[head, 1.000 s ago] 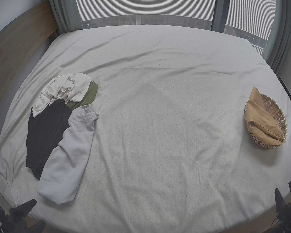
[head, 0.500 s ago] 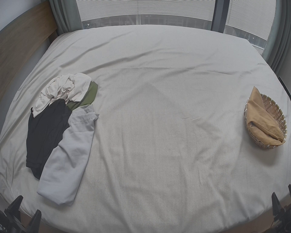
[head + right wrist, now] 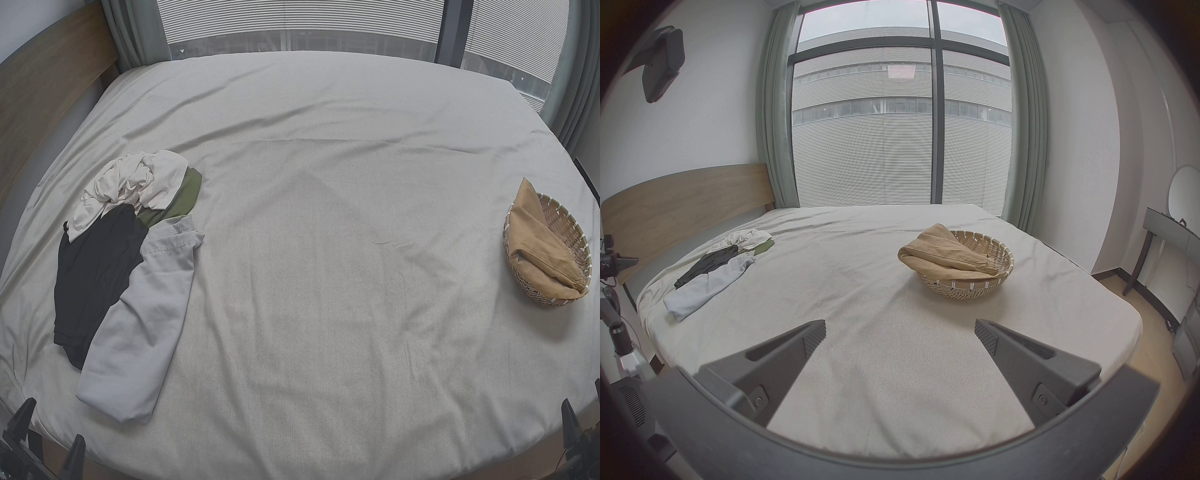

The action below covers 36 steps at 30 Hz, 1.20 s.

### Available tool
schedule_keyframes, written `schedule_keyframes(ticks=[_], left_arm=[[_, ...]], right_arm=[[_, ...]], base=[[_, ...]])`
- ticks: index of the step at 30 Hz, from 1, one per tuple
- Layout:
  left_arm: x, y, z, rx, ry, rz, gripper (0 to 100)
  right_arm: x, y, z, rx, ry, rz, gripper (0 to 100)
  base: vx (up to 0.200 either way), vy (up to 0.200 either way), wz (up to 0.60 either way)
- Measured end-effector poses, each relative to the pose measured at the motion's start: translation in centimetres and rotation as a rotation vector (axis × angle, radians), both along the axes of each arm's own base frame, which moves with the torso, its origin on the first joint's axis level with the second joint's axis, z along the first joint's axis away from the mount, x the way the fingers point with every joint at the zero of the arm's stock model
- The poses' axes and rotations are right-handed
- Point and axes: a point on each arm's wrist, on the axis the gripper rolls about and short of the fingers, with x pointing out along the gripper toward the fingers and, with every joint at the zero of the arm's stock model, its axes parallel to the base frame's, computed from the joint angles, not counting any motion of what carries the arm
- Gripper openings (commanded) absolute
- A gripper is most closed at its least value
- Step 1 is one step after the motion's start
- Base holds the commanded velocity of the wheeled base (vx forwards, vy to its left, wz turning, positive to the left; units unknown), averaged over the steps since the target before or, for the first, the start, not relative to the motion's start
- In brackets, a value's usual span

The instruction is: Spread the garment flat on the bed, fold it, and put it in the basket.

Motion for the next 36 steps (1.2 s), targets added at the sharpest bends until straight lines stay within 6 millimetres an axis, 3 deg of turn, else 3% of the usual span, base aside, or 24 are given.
schedule_keyframes(ticks=[7,17,26,36], left_arm=[[-0.12,0.13,-0.13,-0.153,0.009,0.075,100],[-0.19,-0.33,-0.23,-0.126,0.029,-0.115,100],[-0.13,0.29,-0.25,-0.028,0.002,0.165,100],[-0.14,0.24,-0.57,-0.026,0.034,0.129,100]], right_arm=[[-0.03,0.0,-0.01,0.004,-0.004,-0.003,100],[-0.03,0.0,-0.01,-0.001,-0.003,-0.003,100],[-0.03,0.0,-0.02,-0.002,-0.002,-0.003,100],[-0.03,0.01,-0.01,-0.007,-0.003,0.001,100]], base=[[0.0,0.0,0.0],[0.0,0.0,0.0],[0.0,0.0,0.0],[0.0,0.0,0.0]])
